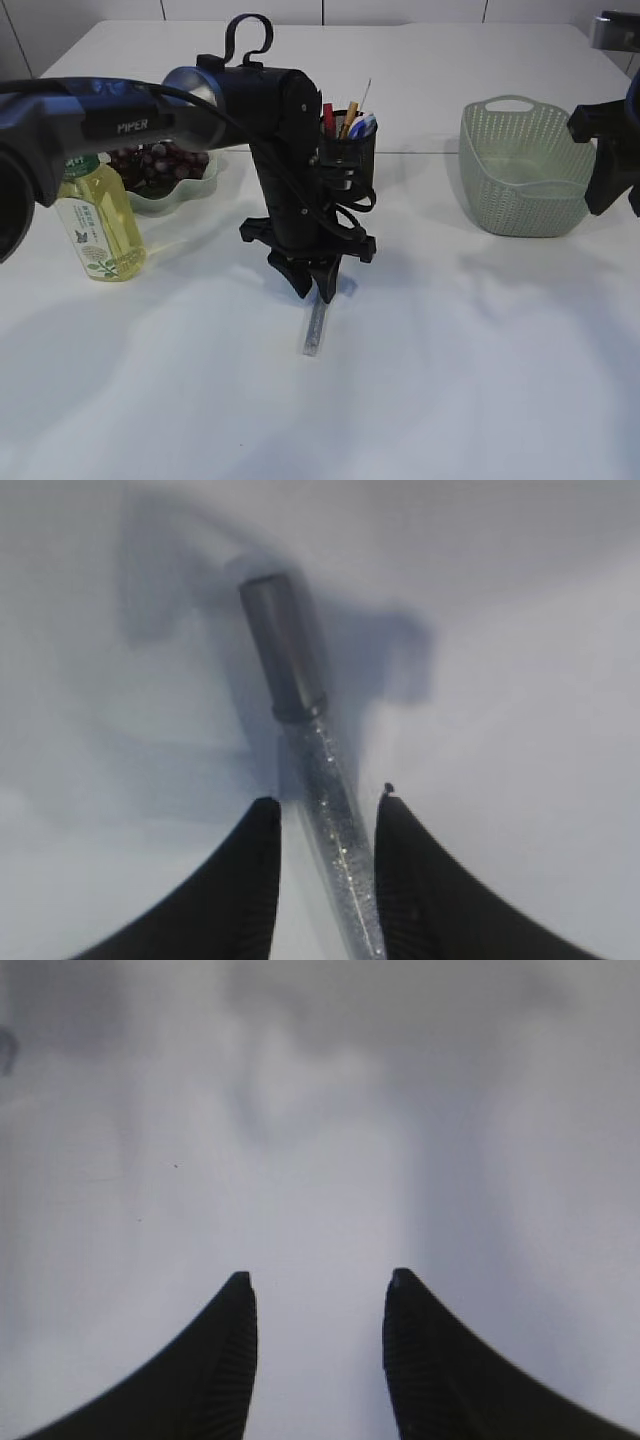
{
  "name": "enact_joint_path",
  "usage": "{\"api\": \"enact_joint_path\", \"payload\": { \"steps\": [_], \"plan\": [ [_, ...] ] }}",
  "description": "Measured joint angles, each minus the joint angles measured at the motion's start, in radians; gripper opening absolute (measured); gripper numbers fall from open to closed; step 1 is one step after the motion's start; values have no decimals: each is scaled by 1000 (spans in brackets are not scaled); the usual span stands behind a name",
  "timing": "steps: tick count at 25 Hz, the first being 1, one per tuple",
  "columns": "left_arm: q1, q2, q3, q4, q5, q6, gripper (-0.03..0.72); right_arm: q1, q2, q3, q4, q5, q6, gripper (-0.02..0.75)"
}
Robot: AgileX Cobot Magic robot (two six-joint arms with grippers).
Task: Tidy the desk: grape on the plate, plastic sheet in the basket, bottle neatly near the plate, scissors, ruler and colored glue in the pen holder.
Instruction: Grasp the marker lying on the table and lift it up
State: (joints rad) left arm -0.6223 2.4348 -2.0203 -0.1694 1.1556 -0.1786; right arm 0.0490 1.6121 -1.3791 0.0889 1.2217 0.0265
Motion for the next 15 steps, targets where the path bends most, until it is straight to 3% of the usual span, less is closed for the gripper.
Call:
{"api": "enact_joint_path", "payload": {
  "steps": [15],
  "plan": [
    [0,5,0,0,-18,-21,239,0,0,0,0,0,-2,345]
  ]
}}
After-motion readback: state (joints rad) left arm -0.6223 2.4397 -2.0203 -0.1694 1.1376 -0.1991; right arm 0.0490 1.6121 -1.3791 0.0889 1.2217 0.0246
